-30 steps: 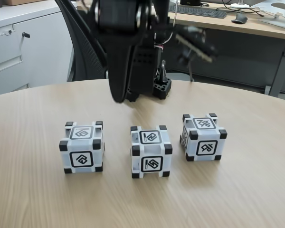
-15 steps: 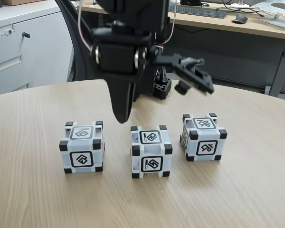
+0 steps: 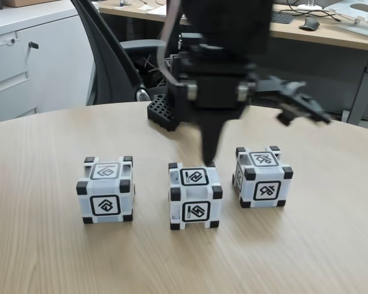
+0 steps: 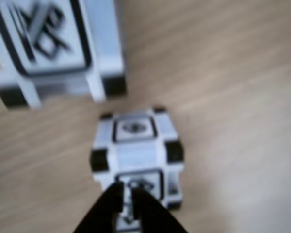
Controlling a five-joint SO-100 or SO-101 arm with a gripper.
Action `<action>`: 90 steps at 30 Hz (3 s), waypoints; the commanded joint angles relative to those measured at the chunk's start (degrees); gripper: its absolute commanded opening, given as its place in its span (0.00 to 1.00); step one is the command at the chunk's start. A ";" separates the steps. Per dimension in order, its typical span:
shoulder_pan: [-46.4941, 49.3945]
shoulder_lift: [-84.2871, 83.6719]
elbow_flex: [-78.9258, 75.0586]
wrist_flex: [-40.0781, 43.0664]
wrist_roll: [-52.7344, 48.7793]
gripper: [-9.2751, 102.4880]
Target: Stack cubes from left to right.
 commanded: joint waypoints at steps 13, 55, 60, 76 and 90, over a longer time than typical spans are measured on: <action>-16.08 0.26 -2.46 2.90 6.94 0.08; -16.88 -18.46 -2.55 7.21 4.22 0.36; -16.08 -19.78 -3.08 7.21 4.83 0.10; -16.00 0.62 -2.90 7.82 1.76 0.08; -7.47 7.91 -3.34 8.17 -3.87 0.08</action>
